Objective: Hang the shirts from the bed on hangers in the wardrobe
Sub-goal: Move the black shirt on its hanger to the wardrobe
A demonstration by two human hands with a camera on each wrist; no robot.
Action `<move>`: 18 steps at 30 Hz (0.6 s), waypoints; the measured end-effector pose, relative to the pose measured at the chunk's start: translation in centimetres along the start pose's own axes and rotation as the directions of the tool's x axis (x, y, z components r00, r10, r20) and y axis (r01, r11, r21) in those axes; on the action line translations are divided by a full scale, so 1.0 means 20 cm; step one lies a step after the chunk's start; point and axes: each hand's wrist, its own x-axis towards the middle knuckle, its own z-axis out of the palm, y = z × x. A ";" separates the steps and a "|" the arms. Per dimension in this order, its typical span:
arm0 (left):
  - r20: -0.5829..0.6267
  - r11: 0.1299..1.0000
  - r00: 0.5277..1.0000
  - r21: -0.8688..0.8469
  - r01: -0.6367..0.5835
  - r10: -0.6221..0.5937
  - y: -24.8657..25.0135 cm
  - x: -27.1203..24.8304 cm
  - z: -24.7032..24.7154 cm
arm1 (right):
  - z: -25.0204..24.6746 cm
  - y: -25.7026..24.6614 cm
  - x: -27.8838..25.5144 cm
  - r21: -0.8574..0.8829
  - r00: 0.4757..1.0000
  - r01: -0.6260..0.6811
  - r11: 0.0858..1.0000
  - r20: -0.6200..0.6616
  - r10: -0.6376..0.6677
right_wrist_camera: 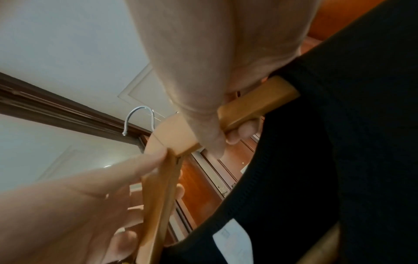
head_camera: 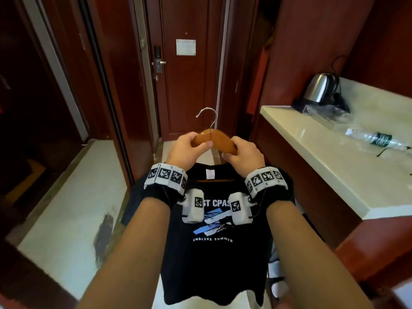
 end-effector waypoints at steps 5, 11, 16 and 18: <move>-0.001 0.806 1.000 0.592 -0.010 0.013 -0.07 0.64 -0.04 | -0.03 0.04 0.61 -0.035 0.998 -0.015 0.999 -0.054 0.013; 0.054 0.833 0.998 0.552 -0.039 0.011 -0.16 1.36 -0.03 | -0.02 0.12 1.31 -0.017 0.996 0.046 0.999 -0.075 -0.047; 0.091 0.790 0.994 0.604 -0.105 0.063 -0.20 2.01 -0.01 | 0.02 0.27 1.93 -0.095 0.992 0.092 0.991 -0.072 -0.099; 0.113 0.774 0.991 0.619 -0.132 0.079 -0.20 2.28 0.01 | 0.02 0.32 2.19 -0.109 0.992 0.105 0.989 -0.056 -0.111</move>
